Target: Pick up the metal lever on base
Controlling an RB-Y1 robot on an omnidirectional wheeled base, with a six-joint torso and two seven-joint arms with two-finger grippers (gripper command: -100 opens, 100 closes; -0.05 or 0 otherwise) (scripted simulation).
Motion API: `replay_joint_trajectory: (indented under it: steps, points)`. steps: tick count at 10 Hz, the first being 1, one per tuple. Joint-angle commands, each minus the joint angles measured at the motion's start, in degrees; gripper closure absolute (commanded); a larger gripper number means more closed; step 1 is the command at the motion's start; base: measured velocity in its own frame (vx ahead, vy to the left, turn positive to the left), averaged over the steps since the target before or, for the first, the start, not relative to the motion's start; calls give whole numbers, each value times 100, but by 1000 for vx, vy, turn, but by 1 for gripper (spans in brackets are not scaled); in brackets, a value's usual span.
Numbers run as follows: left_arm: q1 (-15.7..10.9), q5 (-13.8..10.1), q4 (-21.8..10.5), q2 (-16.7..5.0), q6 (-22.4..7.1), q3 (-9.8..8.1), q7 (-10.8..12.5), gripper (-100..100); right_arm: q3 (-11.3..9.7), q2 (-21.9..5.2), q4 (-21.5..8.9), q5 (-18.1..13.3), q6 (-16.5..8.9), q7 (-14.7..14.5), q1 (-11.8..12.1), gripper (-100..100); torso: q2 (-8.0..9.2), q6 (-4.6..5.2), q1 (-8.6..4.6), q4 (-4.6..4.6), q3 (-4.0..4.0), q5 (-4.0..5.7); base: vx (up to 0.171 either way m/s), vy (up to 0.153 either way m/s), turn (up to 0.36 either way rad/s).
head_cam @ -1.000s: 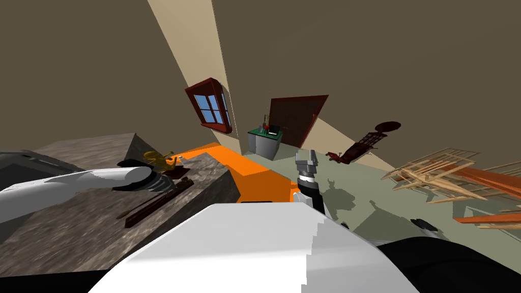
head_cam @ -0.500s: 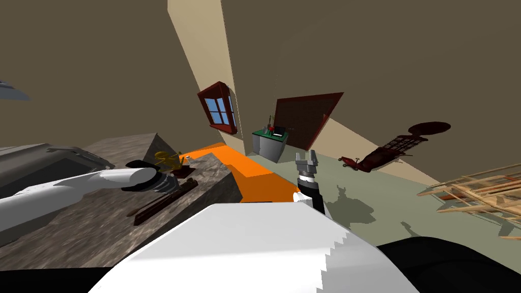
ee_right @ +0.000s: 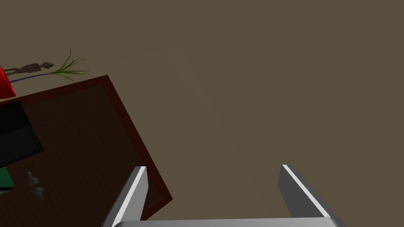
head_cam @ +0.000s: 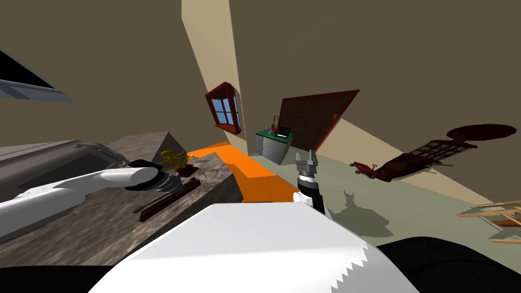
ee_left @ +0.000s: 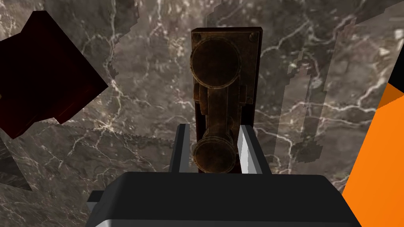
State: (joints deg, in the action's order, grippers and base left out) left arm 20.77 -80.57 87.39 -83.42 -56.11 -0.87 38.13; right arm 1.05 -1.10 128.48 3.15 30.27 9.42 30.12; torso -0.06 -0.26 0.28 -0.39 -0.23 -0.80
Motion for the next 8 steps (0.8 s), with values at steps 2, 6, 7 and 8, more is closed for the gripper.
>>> replay_joint_trajectory:
  steps: [2,6,7,8]
  points:
    - [179,217,218,230,-261,-479,-170,100,1,0,0,0,0,0,1,0,-7,-9,4,-3,-4,-3,105,-4,182]
    - [470,599,602,635,-712,-1121,-445,100,0,0,0,0,0,0,-1,0,5,10,-5,4,4,7,74,-14,129]
    - [470,599,602,635,-712,-1259,-445,100,0,0,0,0,0,0,1,0,5,-8,-5,4,5,7,81,-26,159]
    - [616,790,795,837,-938,-1428,-582,100,0,0,0,0,0,0,0,0,5,2,-10,6,5,11,112,-5,202]
